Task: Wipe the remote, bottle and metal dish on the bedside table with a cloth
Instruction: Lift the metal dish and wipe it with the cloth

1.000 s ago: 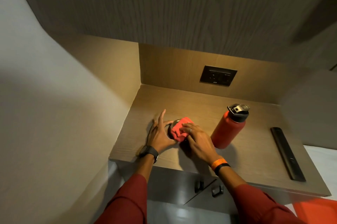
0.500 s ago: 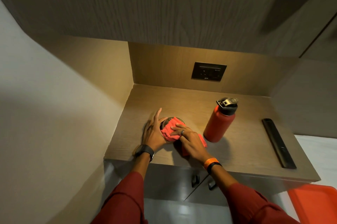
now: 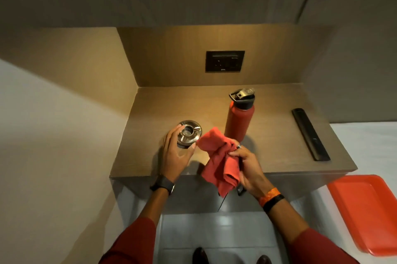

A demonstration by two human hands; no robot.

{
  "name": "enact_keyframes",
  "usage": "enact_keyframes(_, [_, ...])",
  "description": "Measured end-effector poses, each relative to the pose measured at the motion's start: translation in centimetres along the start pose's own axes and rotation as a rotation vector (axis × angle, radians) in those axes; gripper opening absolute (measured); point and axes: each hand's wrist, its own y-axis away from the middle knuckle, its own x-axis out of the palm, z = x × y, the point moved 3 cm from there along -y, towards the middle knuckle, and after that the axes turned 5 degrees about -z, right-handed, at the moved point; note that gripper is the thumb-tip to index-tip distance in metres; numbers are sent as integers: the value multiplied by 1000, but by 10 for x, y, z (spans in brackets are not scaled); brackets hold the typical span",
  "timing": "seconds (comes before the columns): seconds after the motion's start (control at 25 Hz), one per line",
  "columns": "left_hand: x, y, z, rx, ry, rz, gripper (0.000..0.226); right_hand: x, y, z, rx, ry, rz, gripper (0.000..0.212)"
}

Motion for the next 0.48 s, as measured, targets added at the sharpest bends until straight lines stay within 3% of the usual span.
enact_keyframes(0.08, [20,32,-38,-62,280,98,51,-27,20,1,130,-288,-70,34])
enact_keyframes(0.16, [51,60,-80,-94,449,245,46,-58,42,7,136,-389,-109,21])
enact_keyframes(0.24, [91,80,-120,-39,527,265,44,-100,65,22,76,-416,-162,18])
enact_keyframes(0.36, [161,106,-183,140,455,283,33,-173,103,46,72,-312,-208,47])
enact_keyframes(0.48, [251,145,-236,114,404,347,27,-273,140,74,1,13,-420,34])
